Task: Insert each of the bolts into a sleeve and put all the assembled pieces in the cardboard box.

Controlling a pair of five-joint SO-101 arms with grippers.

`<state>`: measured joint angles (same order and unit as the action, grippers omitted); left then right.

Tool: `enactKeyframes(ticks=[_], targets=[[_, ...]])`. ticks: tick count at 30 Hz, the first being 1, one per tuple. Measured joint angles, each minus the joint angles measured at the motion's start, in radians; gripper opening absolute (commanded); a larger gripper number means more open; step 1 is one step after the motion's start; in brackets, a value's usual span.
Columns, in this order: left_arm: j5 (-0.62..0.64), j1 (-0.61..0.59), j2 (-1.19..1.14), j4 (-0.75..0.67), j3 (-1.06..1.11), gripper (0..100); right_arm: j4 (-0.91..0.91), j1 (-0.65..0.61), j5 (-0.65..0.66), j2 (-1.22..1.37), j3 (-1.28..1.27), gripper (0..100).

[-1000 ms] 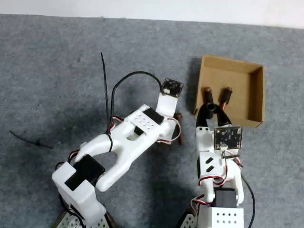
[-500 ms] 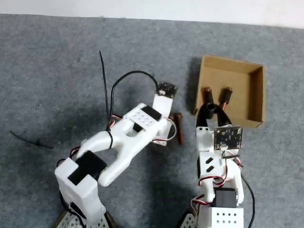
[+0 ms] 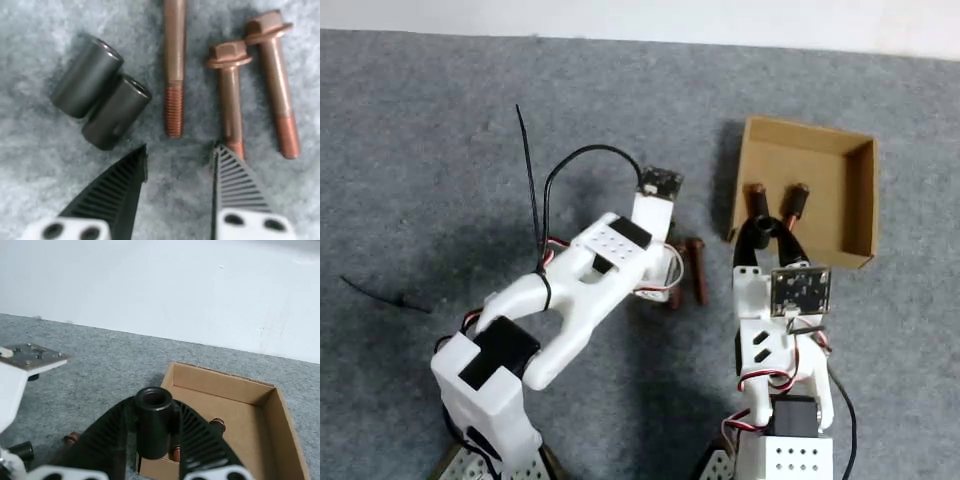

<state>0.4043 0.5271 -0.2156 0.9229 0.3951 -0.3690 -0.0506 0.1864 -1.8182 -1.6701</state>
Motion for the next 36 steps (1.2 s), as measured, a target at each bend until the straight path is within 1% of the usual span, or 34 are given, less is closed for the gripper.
enactKeyframes(ticks=[2,8,12,17,22,27,32,36], targets=[[0.006,0.000,0.005,0.014,0.000,22,0.003,0.000,0.000,0.000,0.000,0.5],[0.083,-0.017,0.094,0.028,0.037,22,0.003,0.000,0.000,0.000,0.000,0.5],[0.087,-0.026,0.152,0.028,0.060,22,0.003,0.000,0.000,0.000,0.000,0.5],[0.087,0.015,0.181,0.018,0.066,22,0.003,0.000,0.000,0.000,0.000,0.5],[0.087,0.011,0.170,-0.166,0.109,22,0.003,0.000,0.000,0.000,0.000,0.5],[0.089,0.018,0.021,-0.350,0.117,22,0.003,0.000,0.000,0.000,0.000,0.5],[0.089,0.018,-0.054,-0.379,0.061,22,0.003,0.000,0.000,0.000,0.000,0.5],[0.089,0.018,-0.074,-0.344,0.026,22,0.003,0.000,0.000,0.000,0.000,0.5]])
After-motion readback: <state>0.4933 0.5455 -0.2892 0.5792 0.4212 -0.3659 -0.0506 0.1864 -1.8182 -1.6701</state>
